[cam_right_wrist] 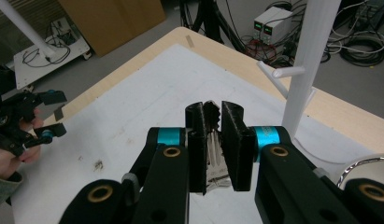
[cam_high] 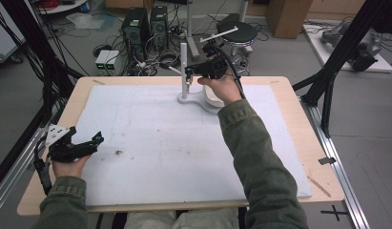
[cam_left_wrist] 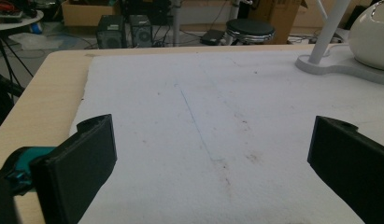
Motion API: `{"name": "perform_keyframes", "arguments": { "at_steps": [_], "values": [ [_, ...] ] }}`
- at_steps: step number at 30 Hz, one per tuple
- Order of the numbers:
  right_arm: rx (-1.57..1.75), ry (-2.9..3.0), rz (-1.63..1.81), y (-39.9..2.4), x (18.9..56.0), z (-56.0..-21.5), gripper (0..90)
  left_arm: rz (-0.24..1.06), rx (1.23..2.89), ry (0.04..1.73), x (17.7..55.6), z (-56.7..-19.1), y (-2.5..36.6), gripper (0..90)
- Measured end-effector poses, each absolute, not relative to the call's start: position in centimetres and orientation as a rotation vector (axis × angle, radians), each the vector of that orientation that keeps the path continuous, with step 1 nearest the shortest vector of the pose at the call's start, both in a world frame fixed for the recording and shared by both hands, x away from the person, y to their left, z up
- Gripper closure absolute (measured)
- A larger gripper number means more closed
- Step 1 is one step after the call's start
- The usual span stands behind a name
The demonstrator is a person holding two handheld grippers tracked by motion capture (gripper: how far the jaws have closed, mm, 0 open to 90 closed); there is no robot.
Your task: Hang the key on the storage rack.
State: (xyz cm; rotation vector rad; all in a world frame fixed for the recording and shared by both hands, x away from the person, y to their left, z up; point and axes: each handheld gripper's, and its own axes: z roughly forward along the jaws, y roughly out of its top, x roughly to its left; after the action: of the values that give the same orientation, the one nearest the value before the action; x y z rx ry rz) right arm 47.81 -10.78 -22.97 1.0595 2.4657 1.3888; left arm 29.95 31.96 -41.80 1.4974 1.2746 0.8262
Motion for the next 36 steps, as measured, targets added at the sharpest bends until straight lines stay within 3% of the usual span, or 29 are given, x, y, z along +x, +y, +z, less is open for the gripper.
{"name": "perform_keyframes", "arguments": {
  "at_steps": [14,36],
  "values": [
    [1.049,2.452,1.391,-9.3,50.7,-20.0,80.7,0.818,1.499,1.273,30.0,-41.8,32.0,1.7],
    [1.143,2.429,1.302,-8.3,55.0,-21.6,80.8,0.810,1.494,1.270,30.1,-41.9,32.0,1.7]
  ]
}}
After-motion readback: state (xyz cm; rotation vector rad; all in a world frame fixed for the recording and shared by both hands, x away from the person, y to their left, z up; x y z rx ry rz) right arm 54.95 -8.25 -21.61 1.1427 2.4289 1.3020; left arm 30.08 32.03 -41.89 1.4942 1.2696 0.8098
